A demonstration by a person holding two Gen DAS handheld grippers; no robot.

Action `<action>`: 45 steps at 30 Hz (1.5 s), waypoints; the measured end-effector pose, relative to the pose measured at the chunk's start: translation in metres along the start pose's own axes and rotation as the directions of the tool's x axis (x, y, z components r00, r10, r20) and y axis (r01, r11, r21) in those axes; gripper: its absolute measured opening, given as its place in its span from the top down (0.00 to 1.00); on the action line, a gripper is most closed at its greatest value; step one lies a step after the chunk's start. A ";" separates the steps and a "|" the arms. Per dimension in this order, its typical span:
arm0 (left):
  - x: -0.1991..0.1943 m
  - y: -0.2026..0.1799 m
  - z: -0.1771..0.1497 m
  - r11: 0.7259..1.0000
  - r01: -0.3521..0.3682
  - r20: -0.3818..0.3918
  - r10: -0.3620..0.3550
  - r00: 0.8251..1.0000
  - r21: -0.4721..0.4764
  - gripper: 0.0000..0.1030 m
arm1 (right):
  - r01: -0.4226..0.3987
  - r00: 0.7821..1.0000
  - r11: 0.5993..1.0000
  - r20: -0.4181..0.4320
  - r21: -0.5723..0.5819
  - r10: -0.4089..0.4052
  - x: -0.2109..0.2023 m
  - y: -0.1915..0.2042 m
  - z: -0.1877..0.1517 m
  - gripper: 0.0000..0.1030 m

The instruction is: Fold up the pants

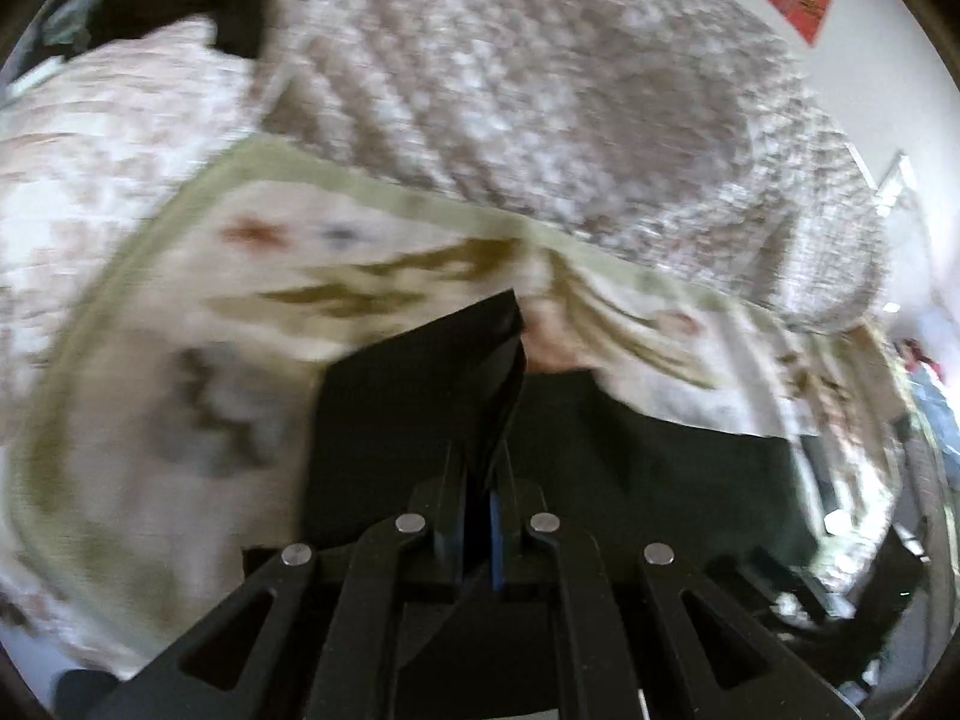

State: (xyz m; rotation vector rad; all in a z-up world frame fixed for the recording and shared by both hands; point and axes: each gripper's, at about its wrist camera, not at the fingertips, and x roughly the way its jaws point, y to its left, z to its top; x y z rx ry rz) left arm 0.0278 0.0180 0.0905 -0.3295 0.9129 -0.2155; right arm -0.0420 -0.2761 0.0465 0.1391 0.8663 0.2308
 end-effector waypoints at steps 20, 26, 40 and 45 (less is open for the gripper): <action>0.091 -0.087 -0.045 0.975 0.214 -0.226 -0.195 0.954 0.060 0.92 | 0.026 1.000 0.999 0.000 0.036 -0.026 -0.011 -0.021 -0.004 0.39; 0.054 -0.087 -0.037 0.947 0.313 -0.161 -0.298 0.941 0.075 0.71 | 0.010 1.000 0.999 0.008 0.035 -0.010 -0.013 -0.018 -0.002 0.39; 0.025 0.006 -0.040 0.999 0.018 -0.039 -0.016 0.999 0.047 0.70 | -0.235 0.967 0.969 -0.081 0.081 0.241 0.049 0.010 0.025 0.40; 0.027 0.013 -0.049 0.999 0.013 -0.042 -0.011 0.999 0.044 0.70 | -0.284 0.949 0.953 -0.112 0.104 0.295 0.072 0.015 0.037 0.48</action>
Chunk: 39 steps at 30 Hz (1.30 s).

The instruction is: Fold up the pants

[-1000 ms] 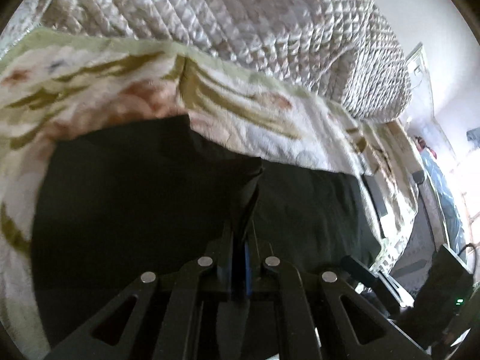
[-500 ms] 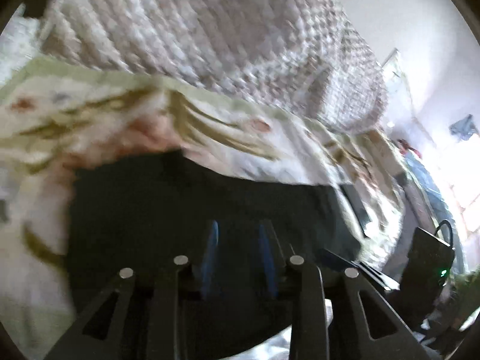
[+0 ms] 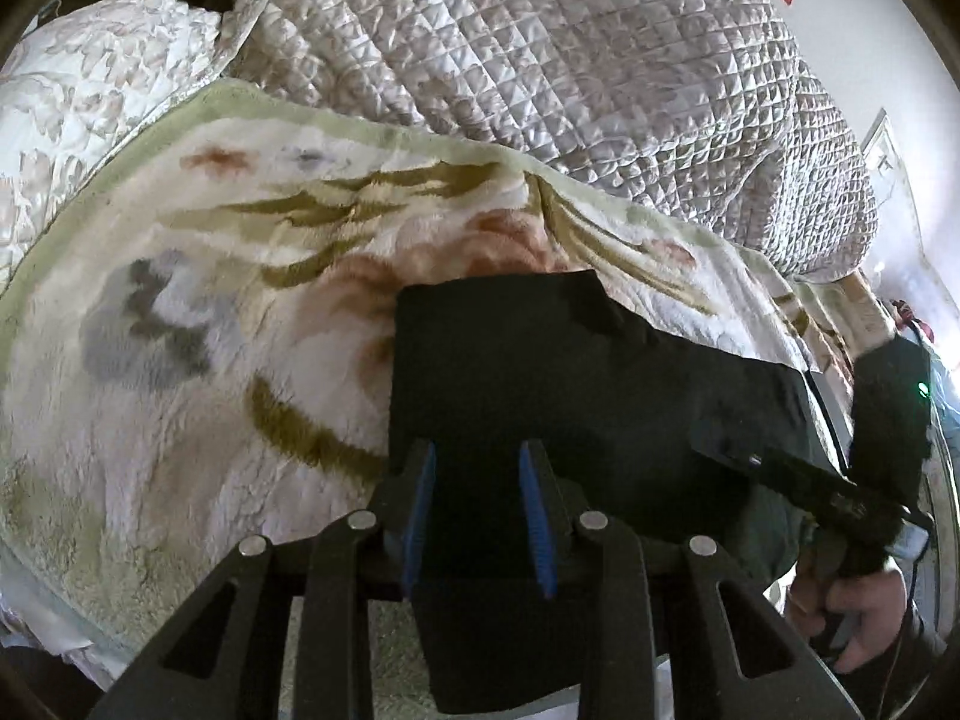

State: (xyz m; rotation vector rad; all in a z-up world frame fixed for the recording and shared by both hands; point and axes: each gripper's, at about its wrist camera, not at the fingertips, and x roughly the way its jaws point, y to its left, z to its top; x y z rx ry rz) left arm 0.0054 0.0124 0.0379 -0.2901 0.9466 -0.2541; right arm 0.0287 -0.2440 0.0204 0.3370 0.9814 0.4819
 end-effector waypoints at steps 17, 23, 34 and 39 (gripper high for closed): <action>-0.001 -0.004 -0.007 0.999 0.032 -0.020 -0.032 0.999 0.017 0.70 | -0.018 0.999 0.995 -0.049 0.101 0.023 0.000 -0.030 0.003 0.97; -0.004 -0.010 -0.003 0.999 0.027 -0.005 -0.027 1.000 0.041 0.70 | 0.086 0.996 0.995 0.028 0.047 -0.087 -0.023 -0.012 0.009 0.88; 0.025 -0.027 0.033 0.994 -0.051 0.005 0.051 0.999 0.102 0.70 | 0.134 0.990 0.990 0.040 -0.037 -0.132 -0.007 0.002 0.030 0.88; 0.050 -0.029 0.033 0.988 -0.075 -0.032 0.080 0.996 0.134 0.70 | 0.209 0.978 0.977 -0.011 -0.043 -0.210 0.017 -0.014 0.033 0.88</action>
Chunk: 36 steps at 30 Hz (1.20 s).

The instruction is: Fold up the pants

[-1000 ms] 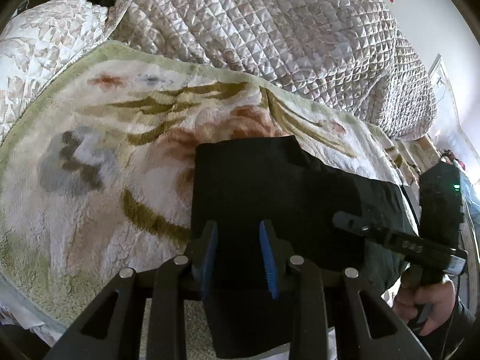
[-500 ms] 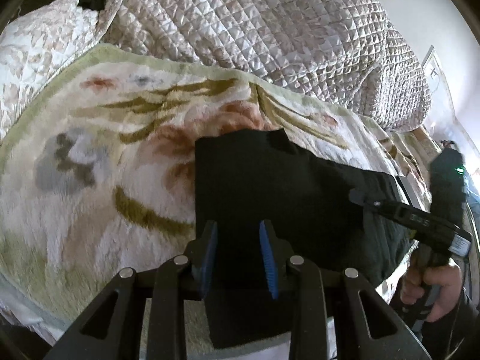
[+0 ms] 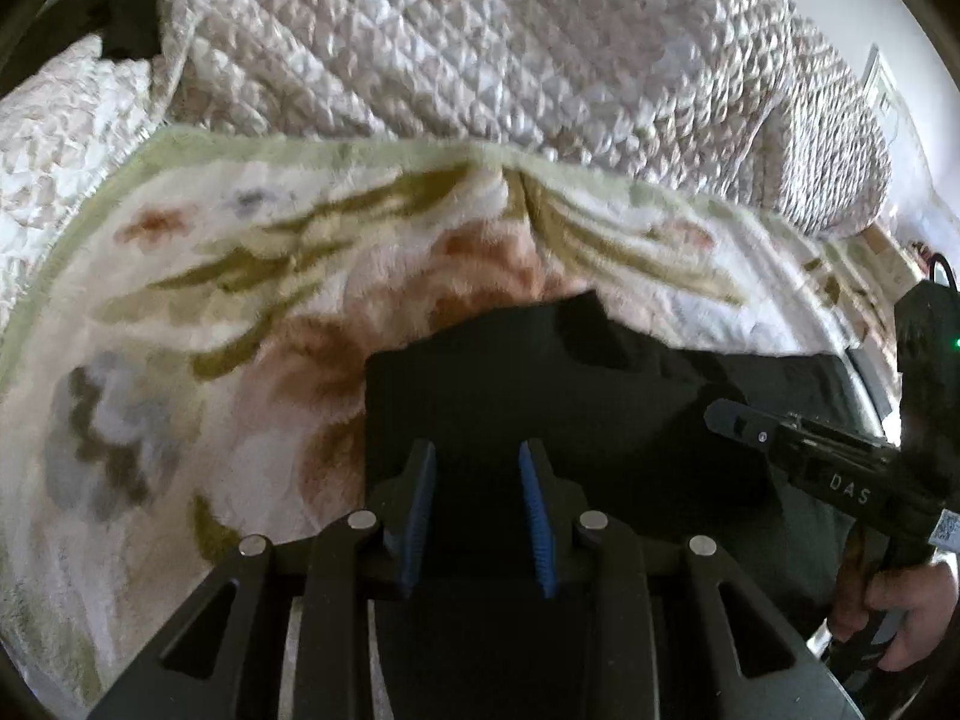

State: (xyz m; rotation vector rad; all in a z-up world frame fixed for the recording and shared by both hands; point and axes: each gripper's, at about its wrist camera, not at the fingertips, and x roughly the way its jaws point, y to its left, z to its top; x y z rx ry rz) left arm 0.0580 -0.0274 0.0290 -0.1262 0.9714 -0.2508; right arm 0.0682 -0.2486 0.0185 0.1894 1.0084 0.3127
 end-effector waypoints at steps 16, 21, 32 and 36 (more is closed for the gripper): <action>-0.010 -0.008 -0.021 0.996 -0.063 0.048 0.060 0.997 0.063 0.68 | 0.044 0.999 0.998 0.024 -0.040 -0.043 -0.019 0.001 -0.022 0.78; -0.023 -0.012 -0.036 0.994 -0.076 0.043 0.073 0.996 0.080 0.68 | 0.093 0.995 0.993 0.051 -0.077 -0.089 -0.040 0.009 -0.038 0.77; -0.050 -0.022 -0.087 0.990 -0.098 0.076 0.091 0.993 0.103 0.68 | 0.112 0.990 0.976 0.108 -0.186 -0.093 -0.068 0.036 -0.107 0.75; -0.053 -0.024 -0.095 0.989 -0.113 0.085 0.105 0.991 0.095 0.68 | 0.116 0.985 0.983 0.147 -0.145 -0.095 -0.072 0.032 -0.117 0.75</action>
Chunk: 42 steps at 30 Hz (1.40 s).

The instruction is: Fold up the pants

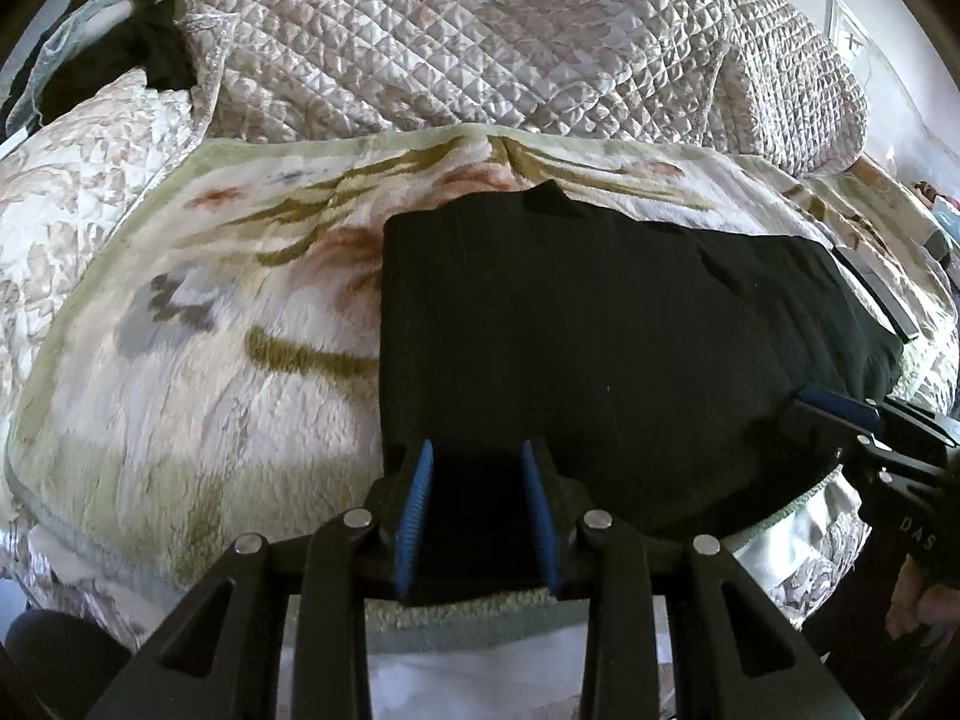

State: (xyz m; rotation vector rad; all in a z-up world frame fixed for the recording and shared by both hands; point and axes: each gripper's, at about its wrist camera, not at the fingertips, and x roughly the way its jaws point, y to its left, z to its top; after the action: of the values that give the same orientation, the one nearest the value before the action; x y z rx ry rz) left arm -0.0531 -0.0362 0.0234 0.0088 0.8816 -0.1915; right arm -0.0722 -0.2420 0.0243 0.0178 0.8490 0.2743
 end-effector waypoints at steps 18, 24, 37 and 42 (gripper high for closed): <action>0.001 -0.005 -0.005 0.999 -0.045 0.035 0.044 0.998 0.006 0.67 | 0.027 0.996 0.977 0.073 0.211 -0.043 -0.046 -0.067 -0.022 0.56; 0.000 -0.004 -0.005 0.999 -0.039 0.035 0.040 0.999 -0.013 0.67 | 0.032 0.996 0.880 0.063 0.473 -0.070 -0.067 -0.127 -0.041 0.48; 0.001 -0.002 -0.006 0.999 -0.027 0.050 0.029 0.998 -0.033 0.67 | -0.002 0.991 0.747 0.103 0.665 -0.089 -0.049 -0.178 -0.027 0.44; 0.001 -0.002 -0.006 0.999 -0.028 0.060 0.030 0.998 -0.035 0.66 | 0.047 0.991 0.762 0.067 0.646 -0.118 -0.043 -0.180 -0.014 0.59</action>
State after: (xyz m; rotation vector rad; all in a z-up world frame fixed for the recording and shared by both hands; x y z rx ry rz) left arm -0.0576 -0.0382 0.0193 -0.0163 0.8239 -0.1487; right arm -0.0677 -0.4272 0.0249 0.6394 0.8029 -0.1183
